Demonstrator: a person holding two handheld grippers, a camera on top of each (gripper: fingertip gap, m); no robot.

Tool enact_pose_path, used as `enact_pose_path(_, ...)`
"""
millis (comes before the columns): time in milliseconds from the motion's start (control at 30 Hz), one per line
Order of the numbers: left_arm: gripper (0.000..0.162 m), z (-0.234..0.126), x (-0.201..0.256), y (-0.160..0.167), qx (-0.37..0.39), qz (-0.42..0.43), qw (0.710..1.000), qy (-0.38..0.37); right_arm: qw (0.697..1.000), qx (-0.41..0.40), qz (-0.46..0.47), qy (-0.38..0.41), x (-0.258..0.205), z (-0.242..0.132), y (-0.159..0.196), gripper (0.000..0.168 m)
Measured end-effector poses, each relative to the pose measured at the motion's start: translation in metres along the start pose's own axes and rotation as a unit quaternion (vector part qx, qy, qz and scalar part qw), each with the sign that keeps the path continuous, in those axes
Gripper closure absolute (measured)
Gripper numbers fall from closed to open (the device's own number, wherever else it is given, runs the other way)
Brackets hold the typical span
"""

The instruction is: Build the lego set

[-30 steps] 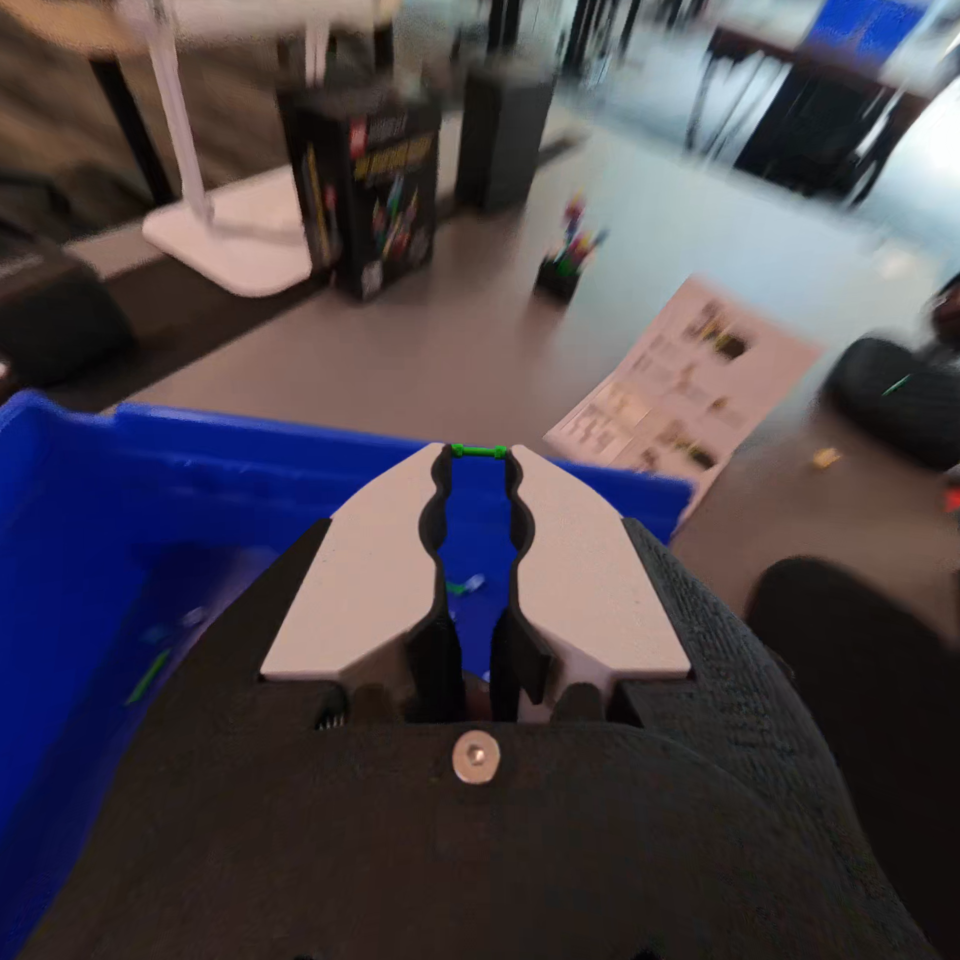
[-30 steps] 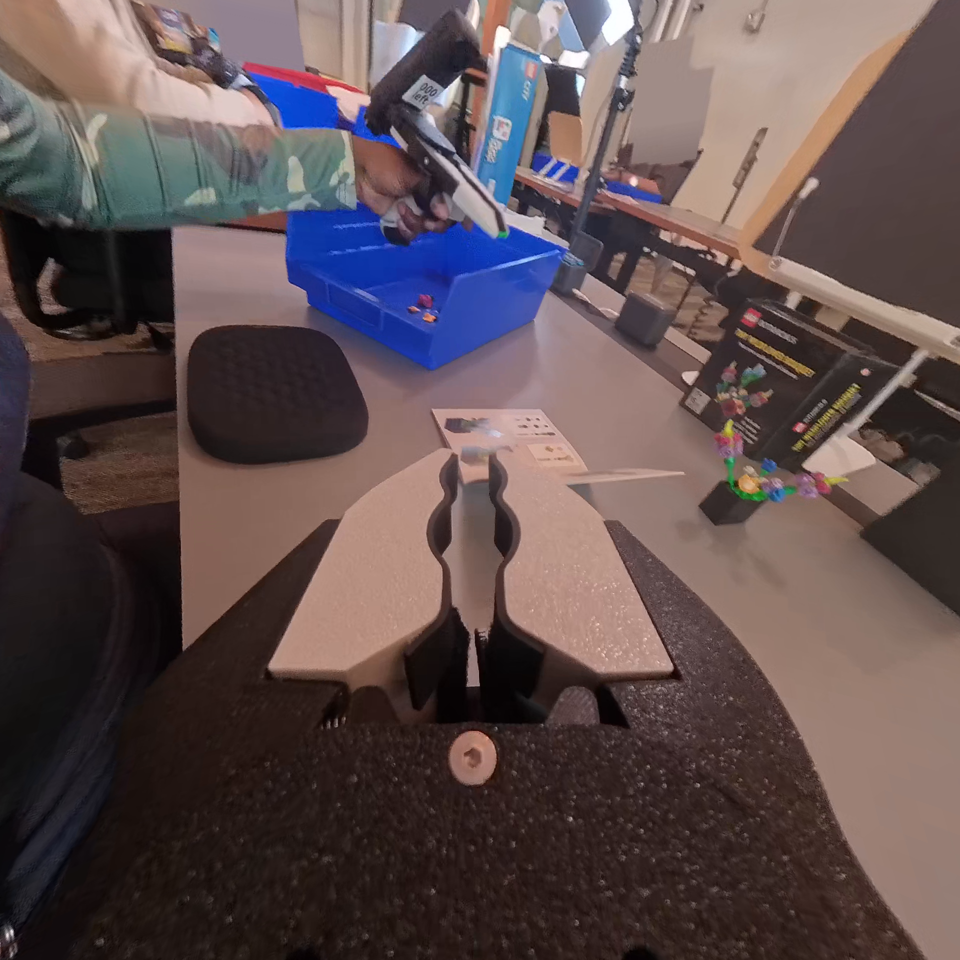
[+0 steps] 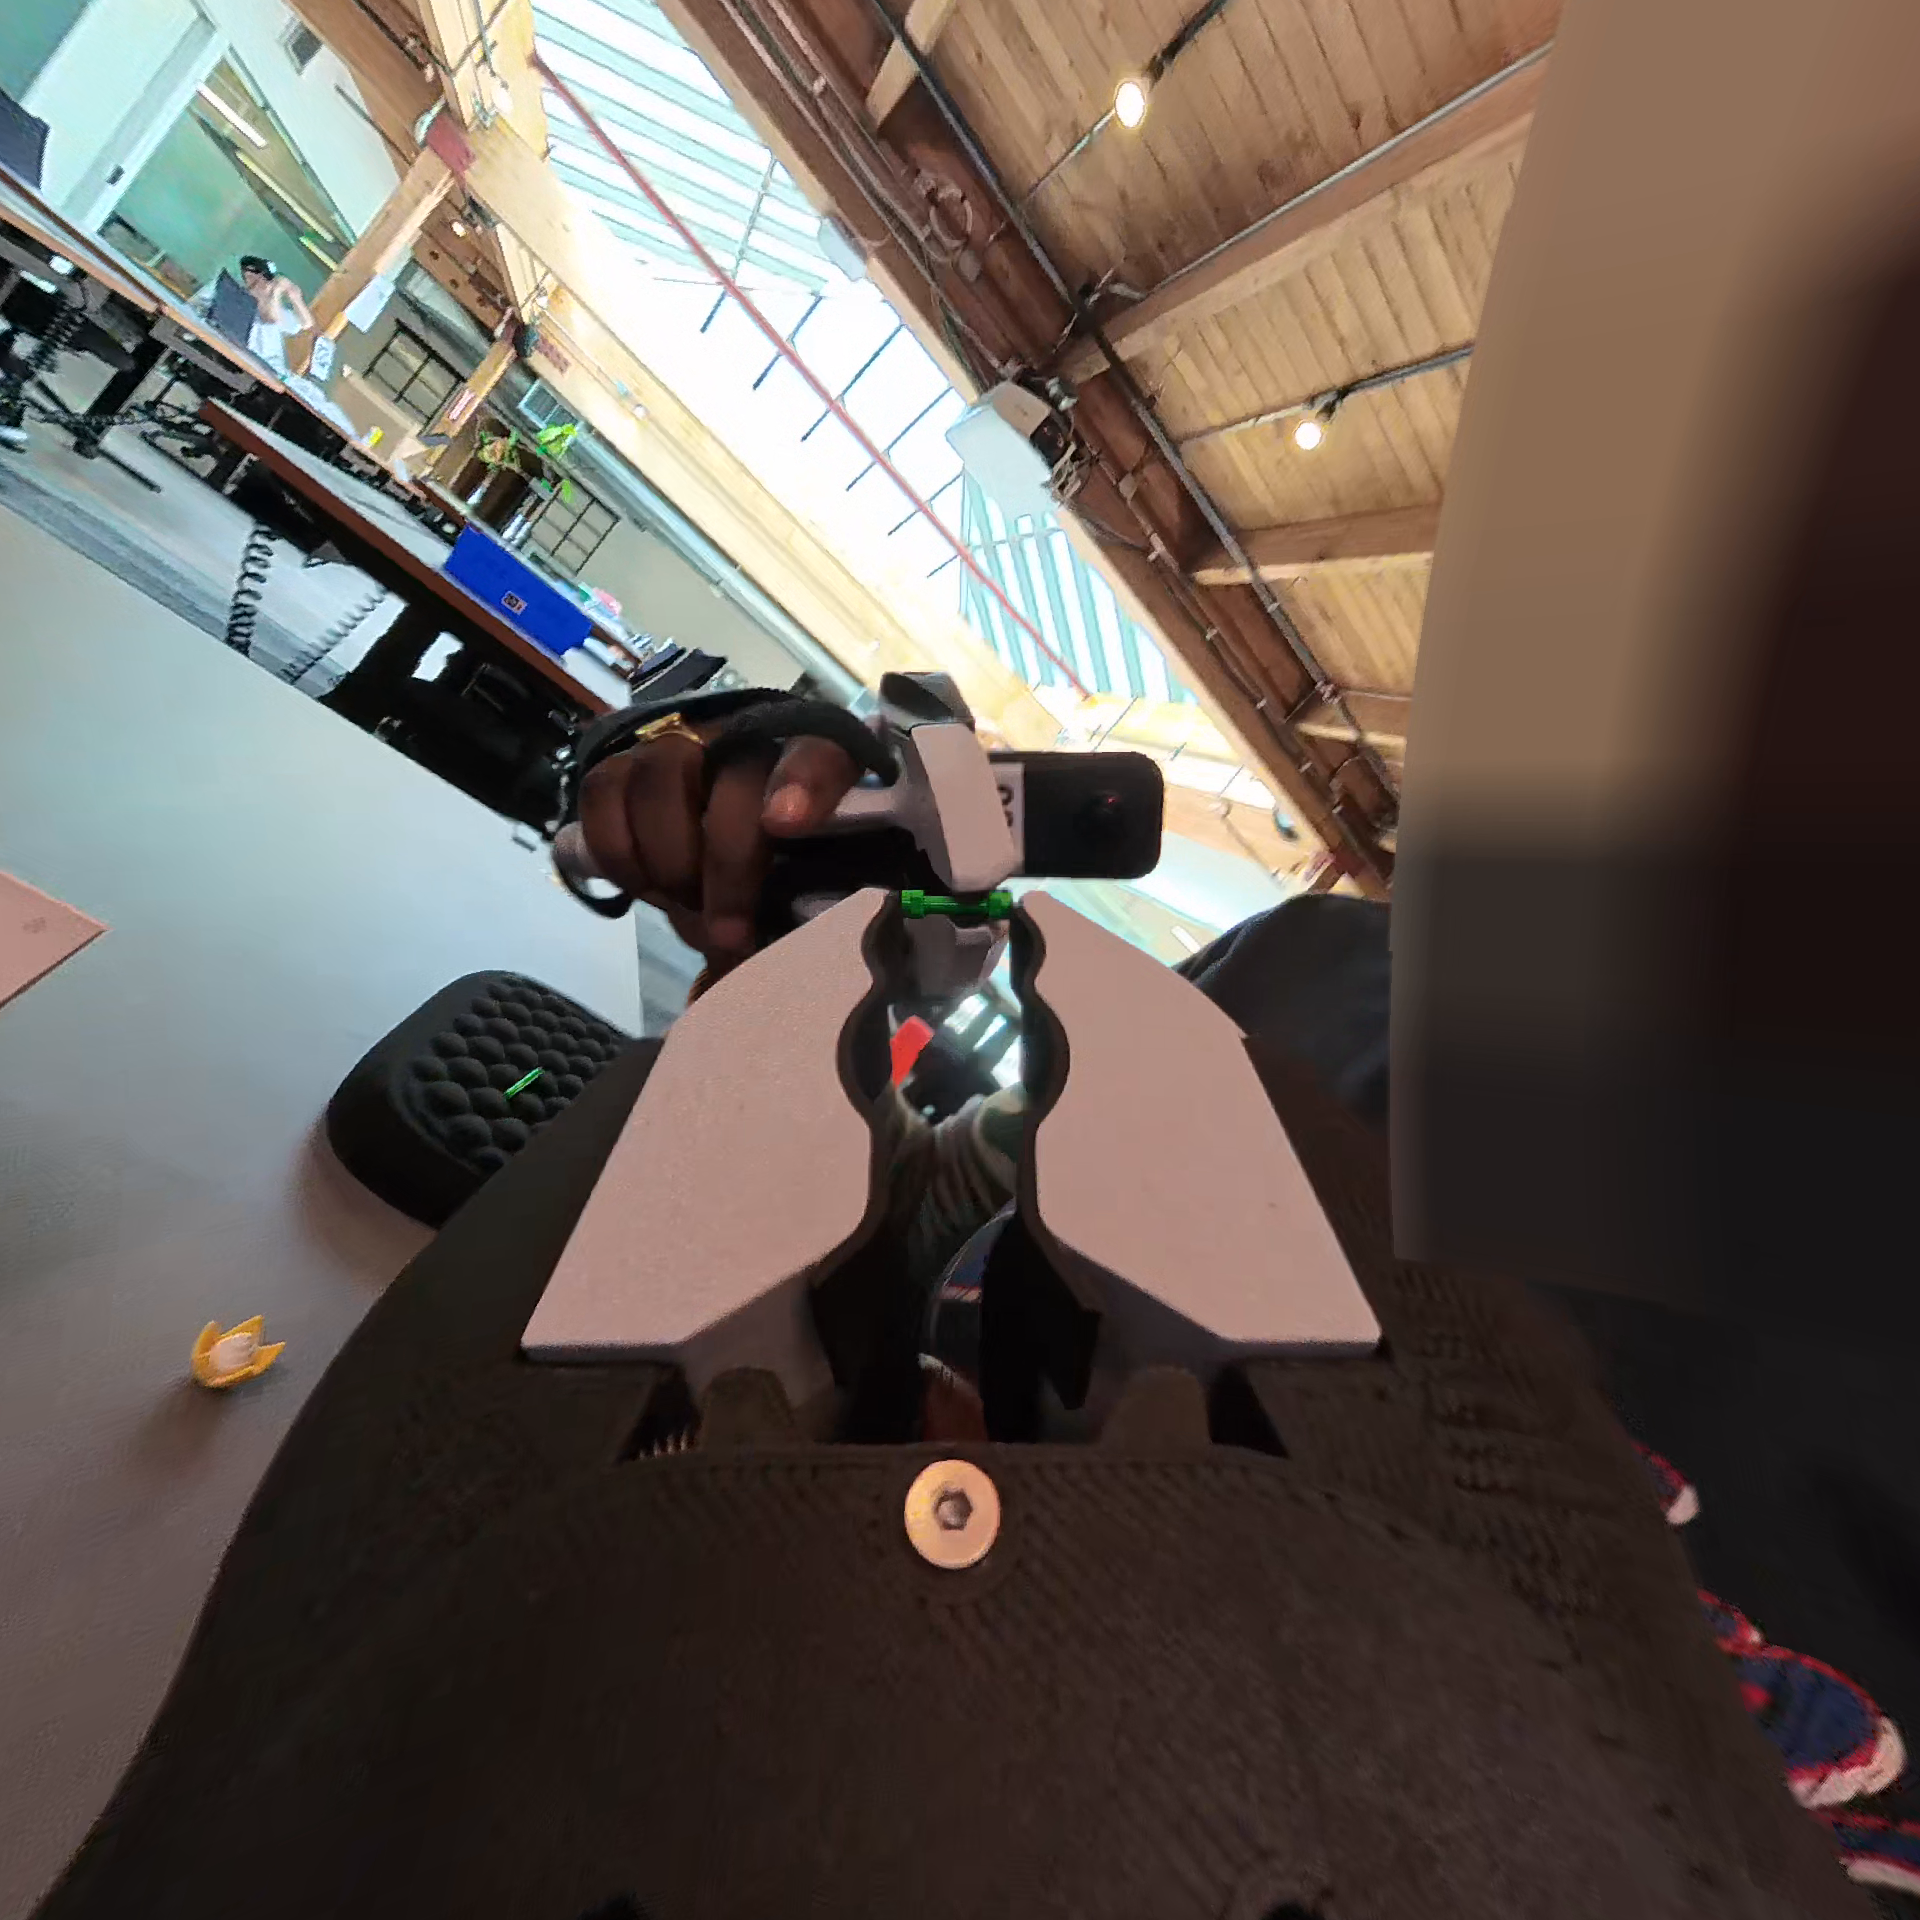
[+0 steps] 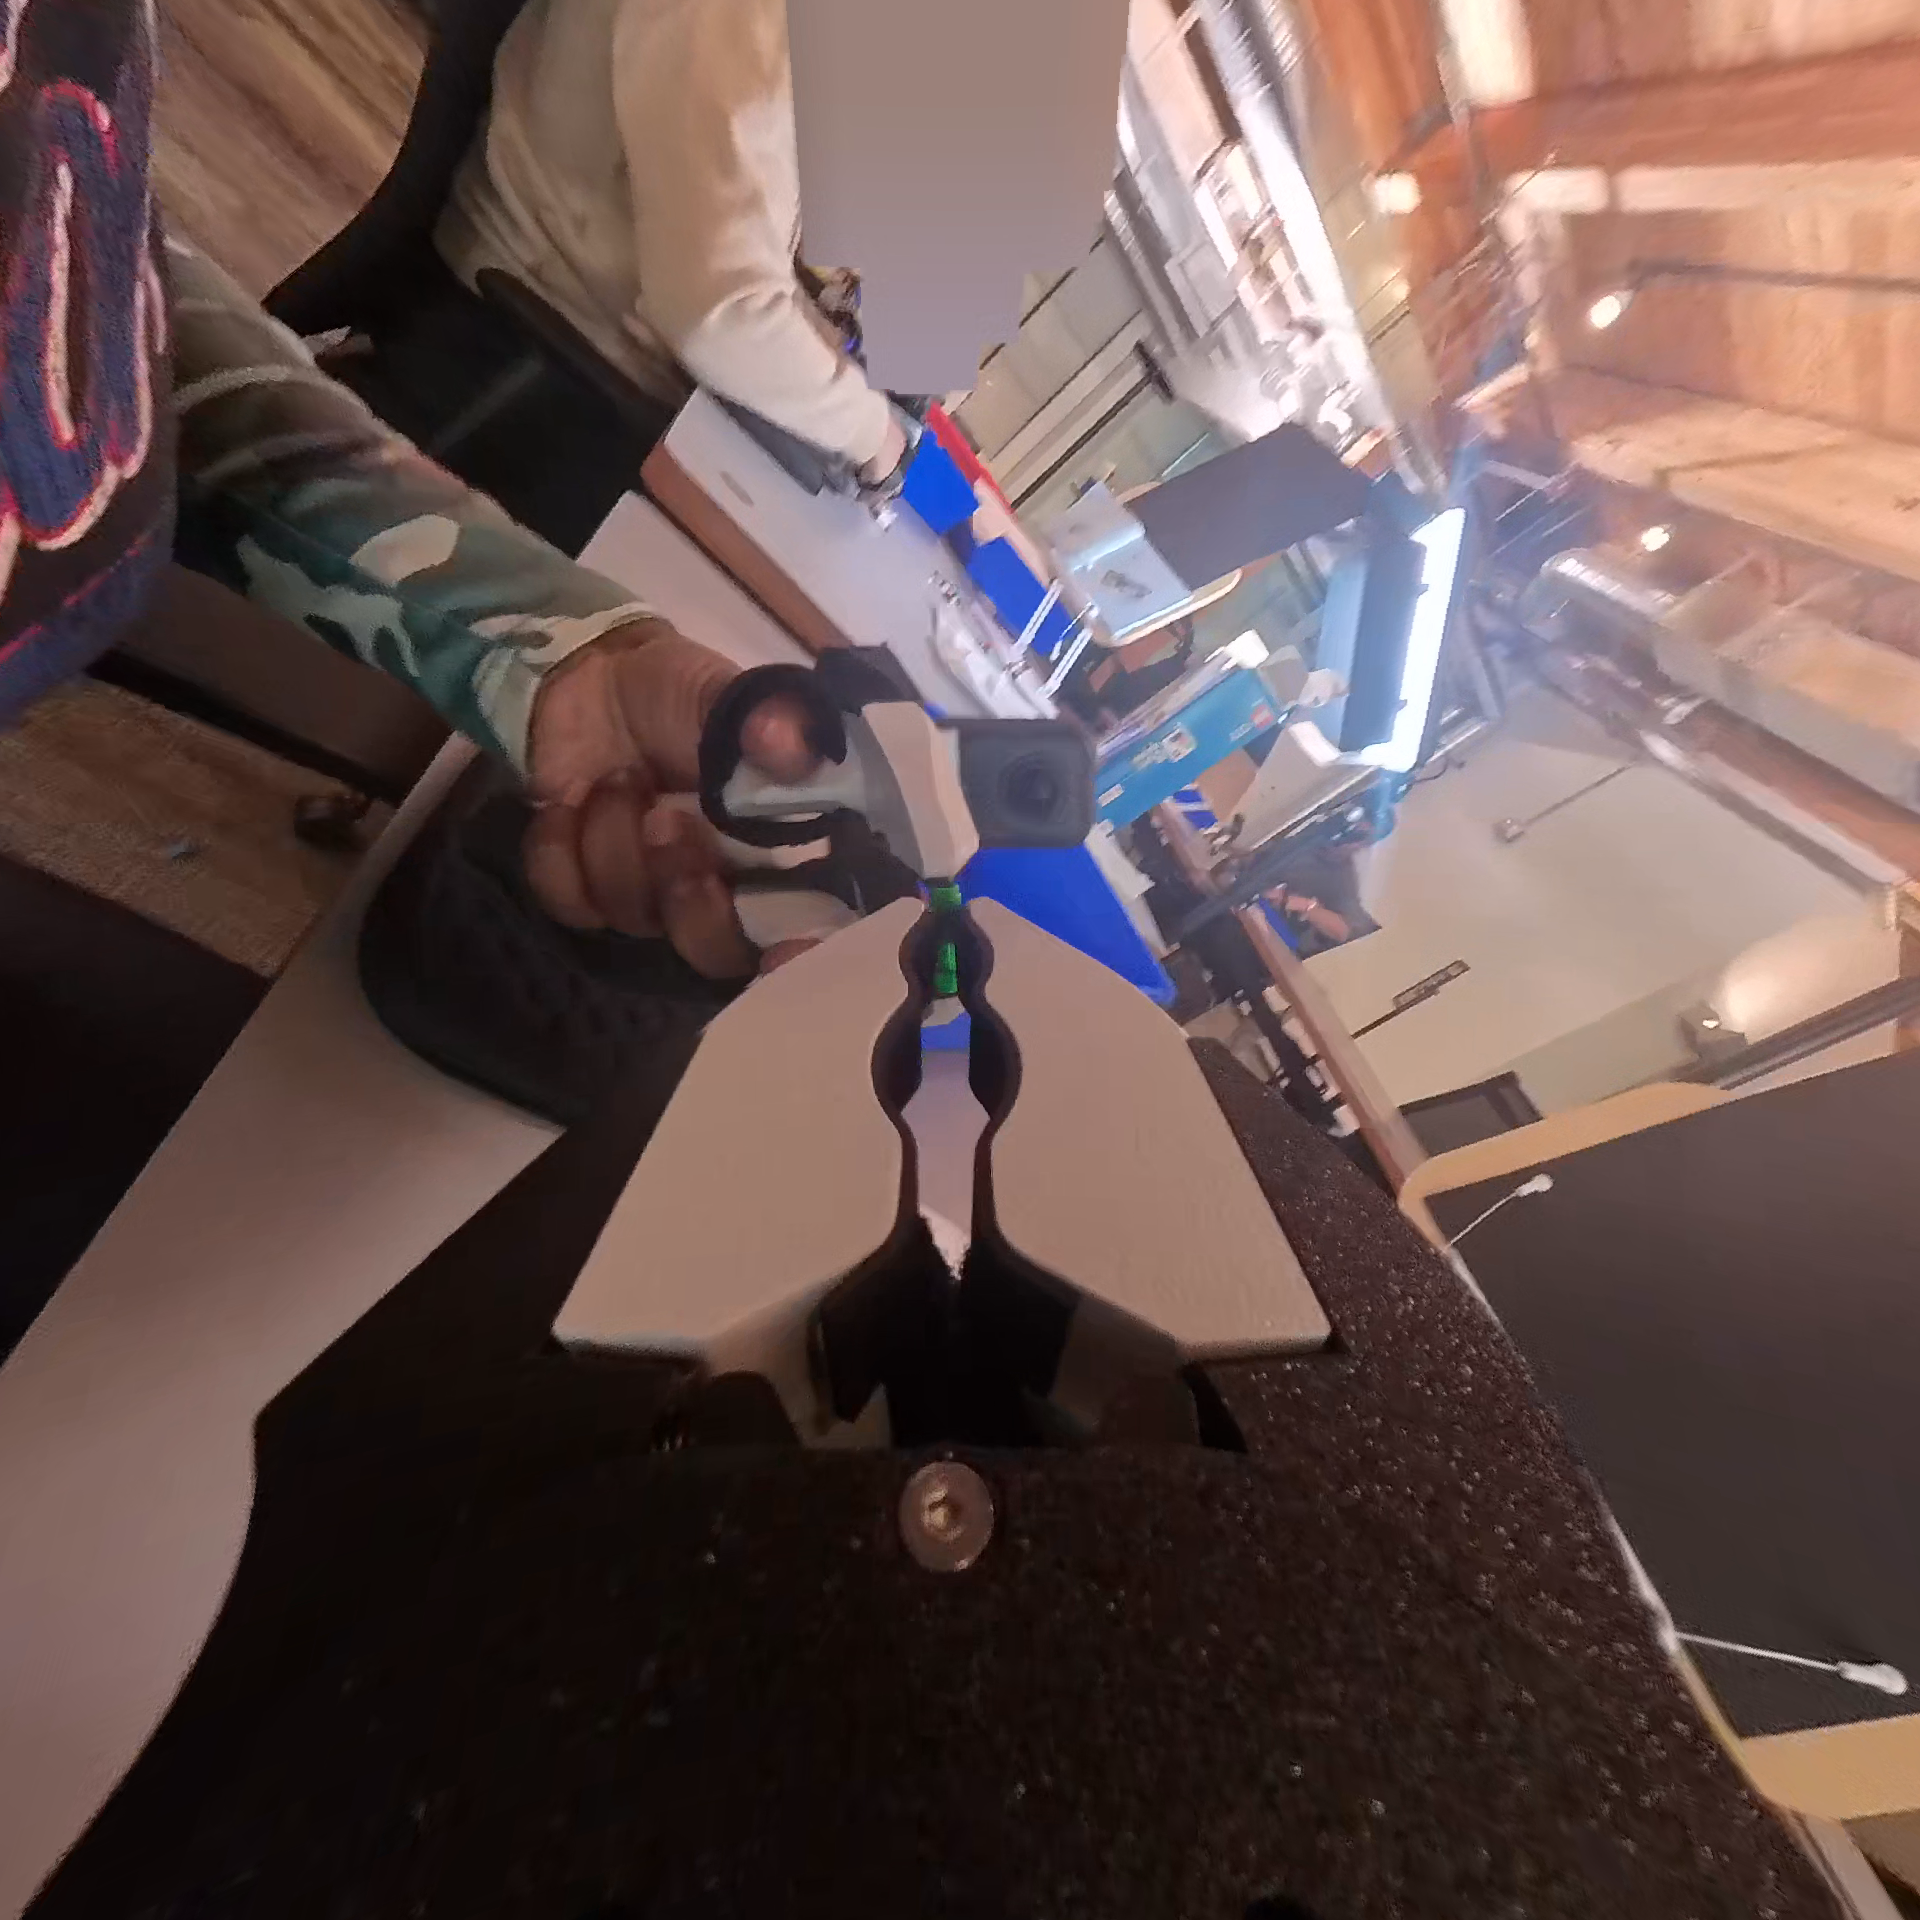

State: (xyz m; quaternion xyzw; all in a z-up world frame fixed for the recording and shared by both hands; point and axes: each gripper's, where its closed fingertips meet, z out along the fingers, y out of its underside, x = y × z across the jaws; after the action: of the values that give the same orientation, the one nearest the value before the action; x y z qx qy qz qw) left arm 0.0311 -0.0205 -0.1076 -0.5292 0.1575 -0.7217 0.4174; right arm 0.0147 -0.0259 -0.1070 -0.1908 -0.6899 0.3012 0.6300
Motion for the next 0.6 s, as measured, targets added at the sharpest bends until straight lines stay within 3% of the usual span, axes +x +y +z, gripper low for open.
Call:
enact_pose_path(100,0.132,-0.007,-0.017,0.009,-0.067,0.084,0.991,-0.08,0.999,-0.035,0.017,0.011,0.009,-0.013,0.007,0.165)
enact_pose_path(133,0.124,-0.015,-0.031,0.011,-0.101,0.13,0.977,-0.139,0.998,-0.056,0.036,0.021,0.016,-0.024,0.012,0.165)
enact_pose_path(200,0.116,-0.043,-0.061,0.012,-0.17,0.232,0.918,-0.274,0.985,-0.13,0.114,0.015,0.024,-0.054,0.031,0.165)
enact_pose_path(267,0.115,-0.073,-0.083,0.01,-0.223,0.317,0.843,-0.374,0.947,-0.239,0.214,-0.001,0.019,-0.092,0.058,0.165)
enact_pose_path(333,0.114,-0.087,-0.09,0.012,-0.244,0.355,0.808,-0.403,0.878,-0.352,0.322,-0.027,-0.001,-0.132,0.082,0.165)
enact_pose_path(400,0.115,-0.086,-0.091,0.02,-0.24,0.344,0.82,-0.39,0.807,-0.441,0.39,-0.04,-0.026,-0.164,0.101,0.165)
enact_pose_path(467,0.114,-0.086,-0.093,0.023,-0.236,0.324,0.833,-0.382,0.755,-0.493,0.427,-0.069,-0.054,-0.183,0.111,0.165)
enact_pose_path(600,0.115,-0.087,-0.094,0.02,-0.227,0.309,0.84,-0.384,0.71,-0.547,0.433,-0.091,-0.084,-0.193,0.134,0.164)
